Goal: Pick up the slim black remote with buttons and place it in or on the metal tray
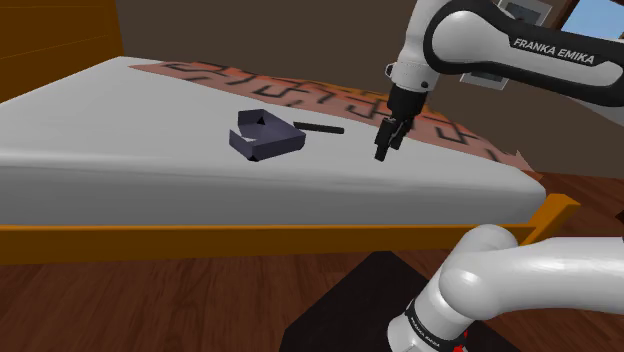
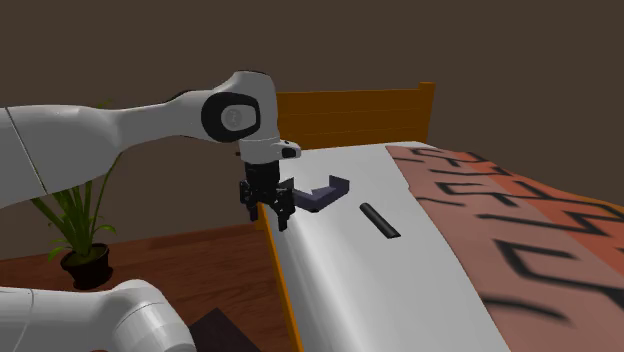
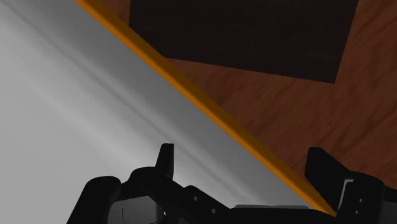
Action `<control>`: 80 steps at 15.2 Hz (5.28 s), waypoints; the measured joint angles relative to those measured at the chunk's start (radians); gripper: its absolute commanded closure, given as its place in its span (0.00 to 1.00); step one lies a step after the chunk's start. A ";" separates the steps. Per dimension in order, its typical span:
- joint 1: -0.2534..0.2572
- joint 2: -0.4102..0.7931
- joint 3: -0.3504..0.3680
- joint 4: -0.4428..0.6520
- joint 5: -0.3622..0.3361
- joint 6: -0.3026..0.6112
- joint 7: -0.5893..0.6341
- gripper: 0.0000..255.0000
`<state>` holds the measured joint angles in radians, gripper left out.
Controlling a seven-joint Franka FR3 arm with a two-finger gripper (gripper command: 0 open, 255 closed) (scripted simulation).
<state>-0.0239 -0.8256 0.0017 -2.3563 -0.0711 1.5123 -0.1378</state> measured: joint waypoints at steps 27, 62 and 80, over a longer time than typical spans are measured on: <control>0.061 1.012 -0.376 0.861 0.148 0.088 -1.038 0.00; 0.032 1.151 -0.362 1.015 0.199 0.055 -1.132 1.00; -0.020 1.263 -0.360 1.417 0.240 -0.238 -1.122 1.00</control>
<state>-0.0437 0.4376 -0.3585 -0.9394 0.1686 1.2743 -1.2603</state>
